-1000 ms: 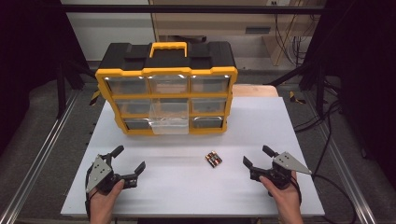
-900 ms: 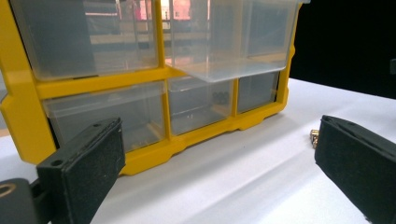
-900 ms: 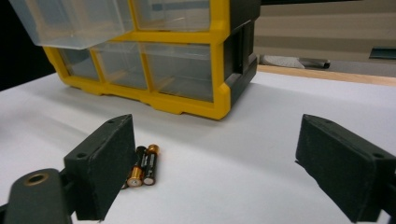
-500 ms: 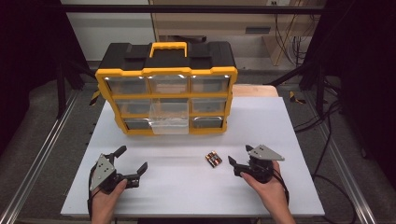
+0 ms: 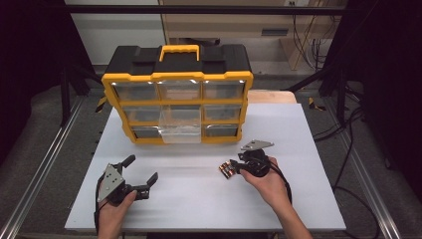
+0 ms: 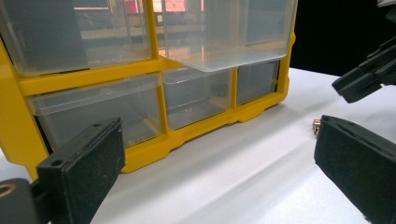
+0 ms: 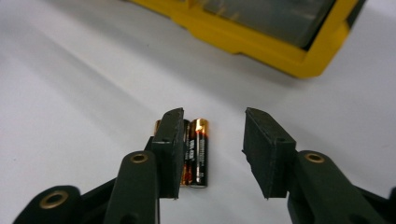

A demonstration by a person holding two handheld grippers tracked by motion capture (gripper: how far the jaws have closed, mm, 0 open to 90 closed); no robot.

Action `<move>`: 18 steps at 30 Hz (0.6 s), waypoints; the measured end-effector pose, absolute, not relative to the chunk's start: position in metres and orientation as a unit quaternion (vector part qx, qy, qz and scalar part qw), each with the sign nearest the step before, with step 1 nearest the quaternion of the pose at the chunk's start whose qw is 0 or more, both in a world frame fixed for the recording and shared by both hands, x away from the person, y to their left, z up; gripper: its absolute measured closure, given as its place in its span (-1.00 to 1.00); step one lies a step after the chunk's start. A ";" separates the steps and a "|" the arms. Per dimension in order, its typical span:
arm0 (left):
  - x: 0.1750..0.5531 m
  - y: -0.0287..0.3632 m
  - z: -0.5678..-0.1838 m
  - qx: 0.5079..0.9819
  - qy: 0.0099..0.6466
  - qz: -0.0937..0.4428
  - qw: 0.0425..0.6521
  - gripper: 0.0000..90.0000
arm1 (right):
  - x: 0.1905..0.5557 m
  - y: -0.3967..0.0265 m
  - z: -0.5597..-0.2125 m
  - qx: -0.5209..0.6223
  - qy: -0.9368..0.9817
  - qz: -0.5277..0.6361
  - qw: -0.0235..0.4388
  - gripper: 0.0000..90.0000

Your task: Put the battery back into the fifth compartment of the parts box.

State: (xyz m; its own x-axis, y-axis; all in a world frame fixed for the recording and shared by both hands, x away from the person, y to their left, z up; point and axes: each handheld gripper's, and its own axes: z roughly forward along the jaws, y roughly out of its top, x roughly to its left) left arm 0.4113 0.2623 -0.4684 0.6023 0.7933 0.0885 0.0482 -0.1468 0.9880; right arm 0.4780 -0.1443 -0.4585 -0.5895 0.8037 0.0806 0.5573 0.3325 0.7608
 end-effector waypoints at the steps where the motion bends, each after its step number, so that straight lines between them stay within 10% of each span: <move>1: 0.411 0.262 -0.468 0.685 0.307 0.323 0.576 -0.96 | 0.481 -0.142 -0.461 0.424 0.806 0.385 0.149 0.33; 18: 0.412 0.268 -0.467 0.677 0.316 0.329 0.578 -0.95 | 0.489 -0.135 -0.478 0.414 0.827 0.362 0.115 0.66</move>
